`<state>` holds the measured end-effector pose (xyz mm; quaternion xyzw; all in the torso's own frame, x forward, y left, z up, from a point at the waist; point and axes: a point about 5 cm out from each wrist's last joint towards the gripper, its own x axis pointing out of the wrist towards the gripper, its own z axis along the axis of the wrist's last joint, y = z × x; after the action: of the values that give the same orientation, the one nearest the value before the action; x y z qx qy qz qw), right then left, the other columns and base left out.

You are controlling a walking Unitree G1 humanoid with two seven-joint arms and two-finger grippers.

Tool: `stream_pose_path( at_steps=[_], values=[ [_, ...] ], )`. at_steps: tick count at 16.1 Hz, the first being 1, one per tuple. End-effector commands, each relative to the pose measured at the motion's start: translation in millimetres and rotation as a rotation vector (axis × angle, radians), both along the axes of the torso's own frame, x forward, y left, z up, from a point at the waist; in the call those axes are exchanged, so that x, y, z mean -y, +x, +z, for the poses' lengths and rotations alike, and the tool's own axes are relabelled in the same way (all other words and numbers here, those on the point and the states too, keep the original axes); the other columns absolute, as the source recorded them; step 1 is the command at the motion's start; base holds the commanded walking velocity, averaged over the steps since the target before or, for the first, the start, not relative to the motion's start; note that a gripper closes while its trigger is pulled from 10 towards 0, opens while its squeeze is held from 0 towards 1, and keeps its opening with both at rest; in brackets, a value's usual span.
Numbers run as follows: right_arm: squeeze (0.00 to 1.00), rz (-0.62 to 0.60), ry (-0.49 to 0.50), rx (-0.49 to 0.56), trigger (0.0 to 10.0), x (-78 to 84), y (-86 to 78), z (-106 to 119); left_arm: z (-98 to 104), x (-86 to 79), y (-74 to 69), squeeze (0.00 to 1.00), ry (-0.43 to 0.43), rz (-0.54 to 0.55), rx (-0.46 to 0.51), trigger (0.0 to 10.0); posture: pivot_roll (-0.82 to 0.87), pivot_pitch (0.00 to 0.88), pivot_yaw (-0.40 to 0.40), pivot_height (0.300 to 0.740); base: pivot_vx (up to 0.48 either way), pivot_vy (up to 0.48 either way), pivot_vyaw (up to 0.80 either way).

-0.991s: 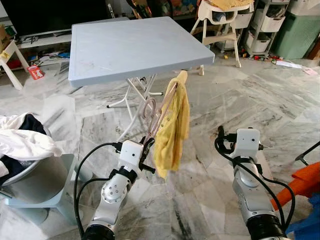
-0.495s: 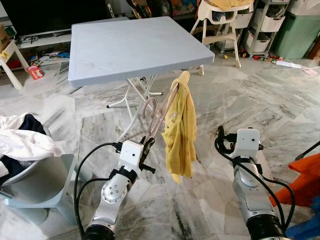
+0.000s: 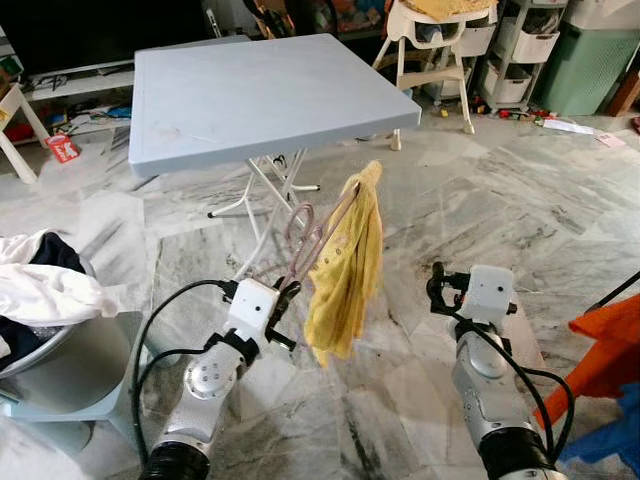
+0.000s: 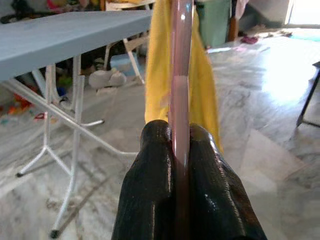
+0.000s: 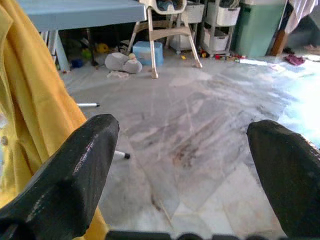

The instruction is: Hang hanger

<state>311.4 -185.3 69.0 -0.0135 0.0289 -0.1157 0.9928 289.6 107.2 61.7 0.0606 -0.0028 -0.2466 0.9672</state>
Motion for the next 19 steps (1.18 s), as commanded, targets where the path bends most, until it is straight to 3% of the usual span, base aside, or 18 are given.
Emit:
stream_pose_path(
  at_steps=[1, 4, 7, 10, 11, 12, 19],
  values=[
    [0.0, -0.002, -0.003, 0.016, 10.0, 2.7, 5.1, 6.7, 16.3, 7.8, 6.0, 0.0, -0.018, -0.019, 0.072, 0.0, -0.11, 0.0, 0.0, 0.74, 0.0, 0.0, 0.0],
    [0.0, 0.008, -0.01, 0.024, 10.0, -0.2, 9.9, 8.9, 18.5, 5.0, 6.3, 0.0, -0.015, -0.032, 0.066, 0.0, -0.1, 0.0, 0.0, 0.74, 0.0, 0.0, 0.0],
    [0.0, 0.027, 0.022, 0.049, 10.0, -12.3, 19.3, 16.7, 19.5, -10.1, 5.5, 0.0, 0.023, -0.037, 0.074, 0.0, -0.07, 0.0, 0.0, 0.74, 0.0, 0.0, 0.0],
    [0.0, 0.032, 0.042, 0.002, 10.0, -20.5, 19.3, 5.7, 24.0, -26.2, 7.7, 0.0, 0.044, 0.01, 0.062, 0.0, -0.01, 0.0, 0.0, 0.74, 0.0, 0.0, 0.0],
    [0.0, 0.02, 0.095, -0.004, 10.0, -23.4, 18.1, 2.8, 25.1, -27.0, 7.1, 0.0, 0.065, -0.016, 0.06, 0.0, 0.0, 0.0, 0.0, 0.74, 0.0, 0.0, 0.0],
    [0.0, 0.039, 0.124, -0.019, 10.0, -31.8, 13.9, -3.7, 21.3, -27.6, 5.3, 0.0, 0.107, -0.046, 0.038, 0.0, 0.02, 0.029, 0.325, 0.74, 0.0, 0.0, 0.0],
    [0.0, 0.039, 0.124, -0.019, 10.0, -31.8, 13.9, -3.7, 21.3, -27.6, 5.3, 0.0, 0.107, -0.046, 0.038, 0.0, 0.02, 0.029, 0.325, 0.74, 0.0, 0.0, 0.0]
  ],
)
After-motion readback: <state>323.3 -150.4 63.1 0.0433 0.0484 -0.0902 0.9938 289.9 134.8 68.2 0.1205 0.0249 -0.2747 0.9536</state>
